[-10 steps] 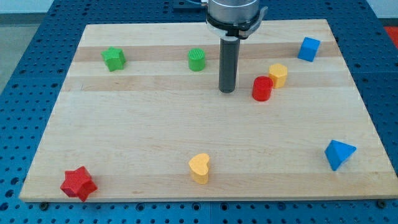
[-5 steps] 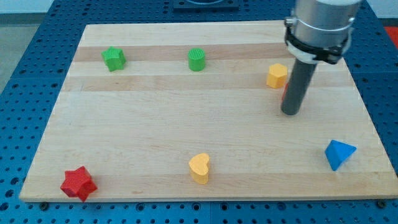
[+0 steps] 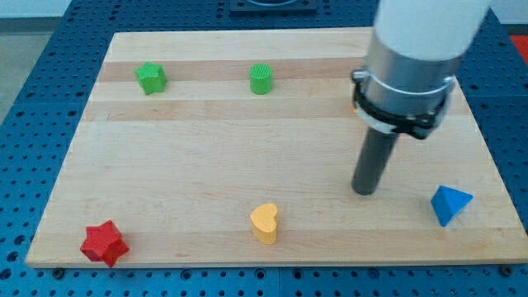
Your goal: Place the red circle in between the blue blocks to form a vertical line
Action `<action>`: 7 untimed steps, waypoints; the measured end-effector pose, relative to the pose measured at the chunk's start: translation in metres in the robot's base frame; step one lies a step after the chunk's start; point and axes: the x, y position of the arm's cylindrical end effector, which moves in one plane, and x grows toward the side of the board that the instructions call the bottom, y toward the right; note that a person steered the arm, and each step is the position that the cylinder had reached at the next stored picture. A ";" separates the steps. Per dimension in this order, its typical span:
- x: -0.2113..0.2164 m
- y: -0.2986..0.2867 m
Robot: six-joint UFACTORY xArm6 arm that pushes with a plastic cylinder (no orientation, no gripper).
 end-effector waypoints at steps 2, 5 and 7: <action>-0.118 -0.024; -0.092 0.056; -0.071 0.063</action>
